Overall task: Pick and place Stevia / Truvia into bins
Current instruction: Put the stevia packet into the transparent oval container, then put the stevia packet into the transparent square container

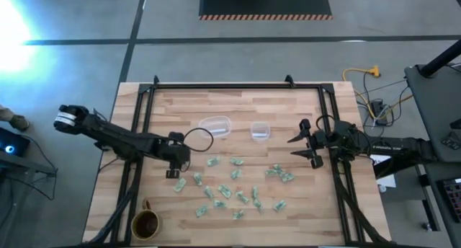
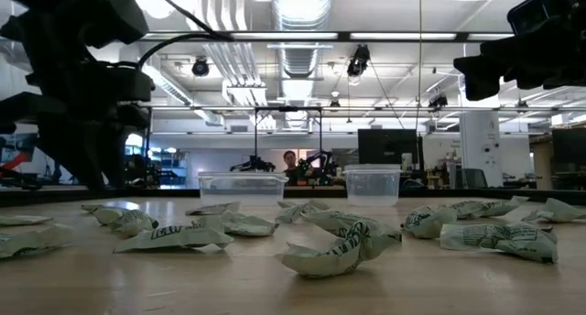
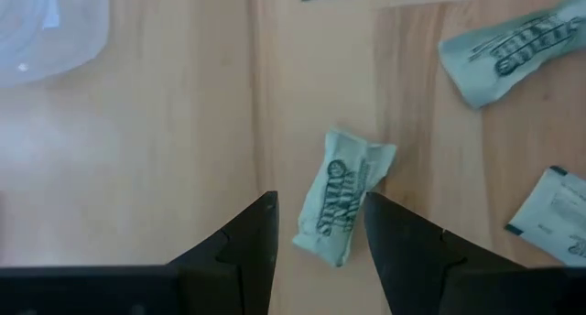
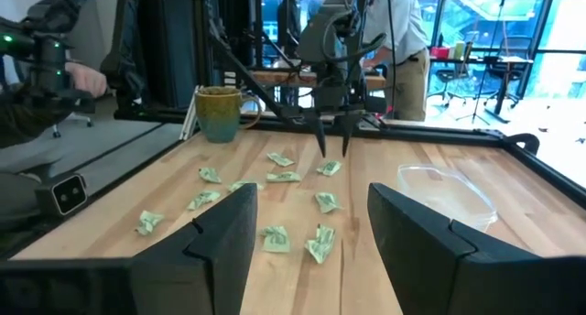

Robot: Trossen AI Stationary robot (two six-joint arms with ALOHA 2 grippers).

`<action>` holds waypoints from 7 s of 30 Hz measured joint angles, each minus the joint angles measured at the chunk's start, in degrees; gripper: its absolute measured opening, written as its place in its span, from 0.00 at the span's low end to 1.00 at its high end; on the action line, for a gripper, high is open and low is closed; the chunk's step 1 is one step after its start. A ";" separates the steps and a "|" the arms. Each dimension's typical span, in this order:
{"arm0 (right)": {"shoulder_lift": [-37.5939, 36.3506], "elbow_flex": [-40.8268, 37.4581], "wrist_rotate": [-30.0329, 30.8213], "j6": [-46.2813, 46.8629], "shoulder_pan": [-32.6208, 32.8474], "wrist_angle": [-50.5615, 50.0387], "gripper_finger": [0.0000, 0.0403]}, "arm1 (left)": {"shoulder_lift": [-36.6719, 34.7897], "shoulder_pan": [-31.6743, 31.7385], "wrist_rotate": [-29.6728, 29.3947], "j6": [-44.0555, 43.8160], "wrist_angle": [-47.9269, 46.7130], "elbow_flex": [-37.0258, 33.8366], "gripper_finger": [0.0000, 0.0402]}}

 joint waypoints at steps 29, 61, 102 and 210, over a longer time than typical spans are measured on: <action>1.97 -0.02 0.20 1.51 -0.02 0.01 0.49 | 4.57 0.50 2.55 -0.02 8.62 -5.57 0.04; 2.55 -0.02 0.37 1.27 -0.02 0.11 0.49 | 9.33 19.75 -12.80 22.48 28.92 4.75 0.00; 24.67 0.28 22.83 10.28 19.96 -0.14 0.49 | -1.07 11.21 -11.31 19.46 19.88 7.25 0.36; 65.06 32.87 42.12 -4.77 4.07 -10.25 0.05 | -3.79 11.11 -11.38 18.00 17.53 6.45 0.36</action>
